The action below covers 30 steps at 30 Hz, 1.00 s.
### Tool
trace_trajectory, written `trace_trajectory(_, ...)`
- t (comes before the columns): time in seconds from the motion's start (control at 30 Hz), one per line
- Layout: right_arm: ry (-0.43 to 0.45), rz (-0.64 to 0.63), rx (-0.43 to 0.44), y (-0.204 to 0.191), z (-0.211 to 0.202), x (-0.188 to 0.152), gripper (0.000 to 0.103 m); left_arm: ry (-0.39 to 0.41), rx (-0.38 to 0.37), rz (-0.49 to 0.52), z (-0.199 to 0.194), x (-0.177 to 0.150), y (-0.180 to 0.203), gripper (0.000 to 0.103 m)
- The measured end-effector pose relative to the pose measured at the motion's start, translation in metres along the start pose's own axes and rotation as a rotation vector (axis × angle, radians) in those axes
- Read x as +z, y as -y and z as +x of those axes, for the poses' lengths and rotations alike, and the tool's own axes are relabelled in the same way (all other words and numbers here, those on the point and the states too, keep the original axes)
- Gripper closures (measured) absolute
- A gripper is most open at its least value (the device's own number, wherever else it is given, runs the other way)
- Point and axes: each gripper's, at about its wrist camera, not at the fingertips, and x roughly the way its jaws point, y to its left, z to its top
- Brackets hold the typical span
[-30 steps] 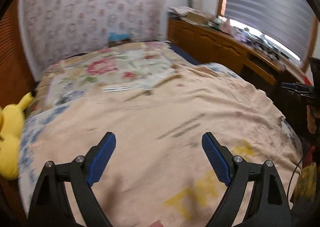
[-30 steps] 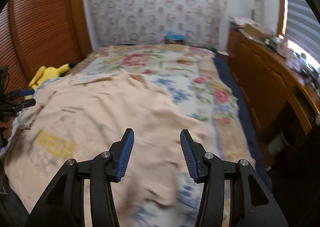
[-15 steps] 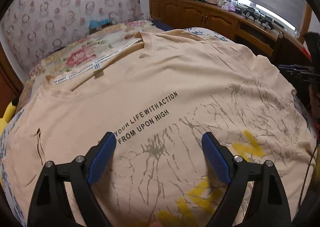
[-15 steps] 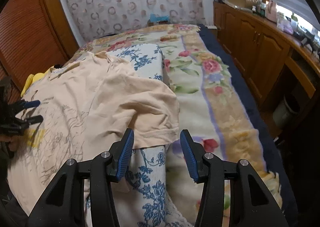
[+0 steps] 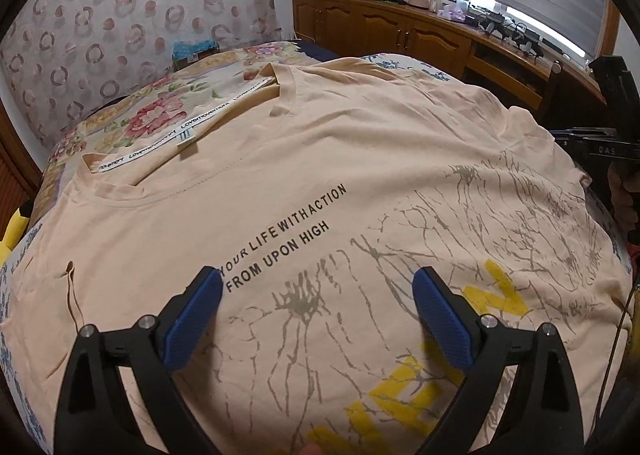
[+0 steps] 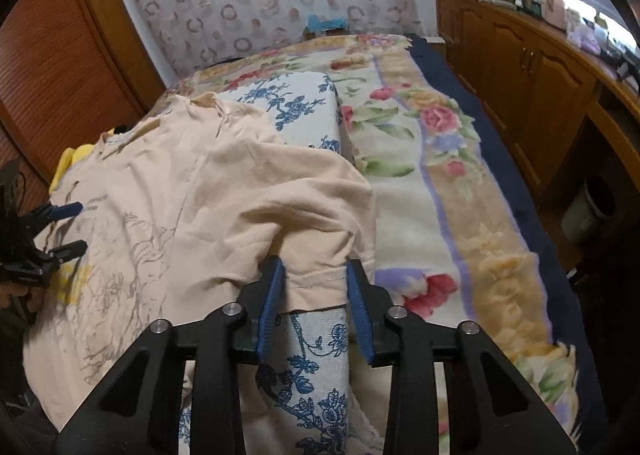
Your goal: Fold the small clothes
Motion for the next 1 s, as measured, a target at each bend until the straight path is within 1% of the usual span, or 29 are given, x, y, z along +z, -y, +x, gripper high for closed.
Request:
trace_trajectory(0.07,-0.001,-0.008,-0.025,0.0,-0.002,0.001,0.088,0.0,-0.001,-0.001,0.0,0.0,0.0,0.006)
trace_trajectory(0.1,0.0,-0.017,-0.047,0.0,-0.004,0.002,0.097,0.0,-0.001,-0.001,0.0,0.0,0.0,0.006)
trace_trajectory(0.17,0.001,-0.028,-0.064,-0.001,-0.008,0.003,0.101,0.0,-0.001,-0.001,0.0,0.0,0.001,0.006)
trace_trajectory(0.27,0.027,-0.06,-0.097,-0.01,-0.018,0.007,0.102,0.0,0.0,-0.001,0.0,0.001,0.001,0.006)
trace_trajectory(0.37,0.068,-0.084,-0.096,-0.022,-0.032,0.016,0.102,0.009,-0.019,-0.015,-0.003,0.0,-0.002,0.006)
trace_trajectory(0.47,0.103,-0.13,-0.09,-0.046,-0.048,0.029,0.102,0.038,-0.042,-0.056,-0.009,-0.001,-0.009,0.006)
trace_trajectory(0.63,0.132,-0.218,-0.016,-0.098,-0.059,0.044,0.102,0.105,-0.009,-0.055,-0.027,-0.001,-0.02,0.006)
trace_trajectory(0.73,0.115,-0.259,0.054,-0.127,-0.05,0.048,0.102,0.137,-0.017,-0.075,-0.038,-0.001,-0.028,0.006)
trace_trajectory(0.77,0.102,-0.273,0.076,-0.136,-0.045,0.048,0.101,0.144,-0.019,-0.081,-0.041,-0.001,-0.032,0.006)
trace_trajectory(0.8,0.087,-0.295,0.083,-0.145,-0.039,0.048,0.097,0.149,-0.018,-0.084,-0.043,-0.001,-0.034,0.006)
trace_trajectory(0.83,0.081,-0.309,0.065,-0.149,-0.035,0.047,0.084,0.155,-0.014,-0.086,-0.045,-0.002,-0.036,0.006)
trace_trajectory(0.87,0.075,-0.314,0.04,-0.15,-0.031,0.047,0.078,0.159,-0.011,-0.087,-0.047,-0.002,-0.037,0.006)
trace_trajectory(0.9,0.071,-0.309,0.032,-0.149,-0.029,0.047,0.075,0.165,-0.007,-0.087,-0.049,-0.002,-0.038,0.006)
trace_trajectory(0.97,0.071,-0.295,0.009,-0.142,-0.028,0.048,0.074,0.18,-0.006,-0.087,-0.053,-0.002,-0.04,0.006)
trace_trajectory(1.0,0.072,-0.288,-0.018,-0.136,-0.027,0.048,0.072,0.186,-0.009,-0.087,-0.055,-0.003,-0.04,0.006)
